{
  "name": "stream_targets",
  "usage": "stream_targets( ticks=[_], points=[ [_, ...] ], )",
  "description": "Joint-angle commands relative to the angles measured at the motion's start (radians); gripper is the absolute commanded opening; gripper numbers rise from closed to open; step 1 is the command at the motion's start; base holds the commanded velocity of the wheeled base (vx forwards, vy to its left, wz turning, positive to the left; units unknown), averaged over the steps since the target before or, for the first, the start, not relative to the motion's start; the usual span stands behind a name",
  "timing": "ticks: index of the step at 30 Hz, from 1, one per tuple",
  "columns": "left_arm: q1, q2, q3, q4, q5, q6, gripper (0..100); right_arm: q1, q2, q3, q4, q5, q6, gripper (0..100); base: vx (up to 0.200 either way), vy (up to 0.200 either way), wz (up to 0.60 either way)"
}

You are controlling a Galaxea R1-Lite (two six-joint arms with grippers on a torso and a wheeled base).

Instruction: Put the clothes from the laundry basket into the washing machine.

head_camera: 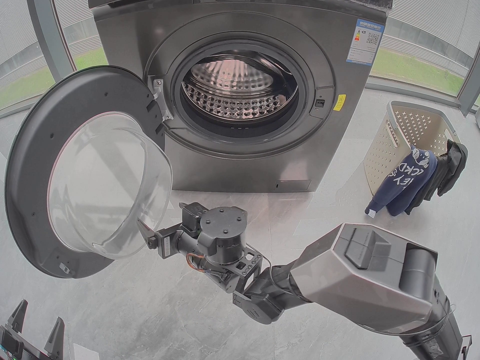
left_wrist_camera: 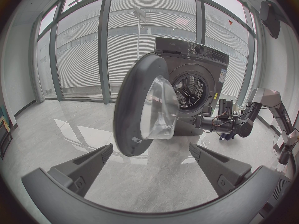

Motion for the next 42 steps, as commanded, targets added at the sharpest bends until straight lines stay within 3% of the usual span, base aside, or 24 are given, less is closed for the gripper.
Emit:
stream_targets(
  ticks=[1,3,9,15,19,21,23,24,27,30,31,32,35,38,42],
  points=[
    [0.000,-0.018,0.016,0.000,0.000,-0.001,100,0.006,0.061,-0.060,0.001,-0.009,0.001,100,0.000,0.000,0.00],
    [0.000,-0.018,0.016,0.000,0.000,-0.001,100,-0.003,0.032,-0.034,-0.002,-0.011,0.001,100,0.000,0.000,0.00],
    [0.000,-0.018,0.016,0.000,0.000,-0.001,100,-0.066,-0.208,0.202,-0.005,-0.011,-0.001,100,0.000,0.000,0.00],
    [0.000,-0.018,0.016,0.000,0.000,-0.001,100,-0.143,-0.513,0.561,-0.008,-0.014,-0.013,100,0.000,0.000,0.00],
    [0.000,-0.018,0.016,0.000,0.000,-0.001,100,-0.209,-0.694,0.816,-0.048,-0.009,-0.088,100,0.000,0.000,0.00],
    [0.000,-0.018,0.016,0.000,0.000,-0.001,100,-0.270,-0.824,0.992,-0.114,-0.011,-0.115,100,0.000,0.000,0.00],
    [0.000,-0.018,0.016,0.000,0.000,-0.001,100,-0.287,-0.880,1.047,-0.115,-0.011,-0.115,100,0.000,0.000,0.00],
    [0.000,-0.018,0.016,0.000,0.000,-0.001,100,-0.334,-0.987,1.165,-0.117,-0.009,-0.118,100,0.000,0.000,0.00],
    [0.000,-0.018,0.016,0.000,0.000,-0.001,100,-0.391,-1.074,1.265,-0.117,-0.006,-0.124,100,0.000,0.000,0.00],
    [0.000,-0.018,0.016,0.000,0.000,0.001,100,-0.506,-1.257,1.429,-0.109,-0.001,-0.130,100,0.000,0.000,0.00],
    [0.000,-0.018,0.016,0.000,0.000,0.001,100,-0.506,-1.257,1.429,-0.109,-0.001,-0.130,100,0.000,0.000,0.00],
    [0.000,-0.018,0.016,0.000,0.000,0.001,100,-0.564,-1.318,1.484,-0.097,0.003,-0.133,100,0.000,0.000,0.00],
    [0.000,-0.018,0.016,0.000,0.000,-0.001,100,-0.663,-1.404,1.501,-0.037,0.006,-0.139,100,0.000,0.000,0.00],
    [0.000,-0.018,0.016,0.000,0.000,-0.001,100,-0.767,-1.524,1.501,0.081,0.008,-0.141,100,0.000,0.000,0.00],
    [0.000,-0.018,0.016,0.000,0.000,-0.001,100,-0.813,-1.749,1.501,0.313,0.009,-0.153,100,0.000,0.000,0.00]
  ],
)
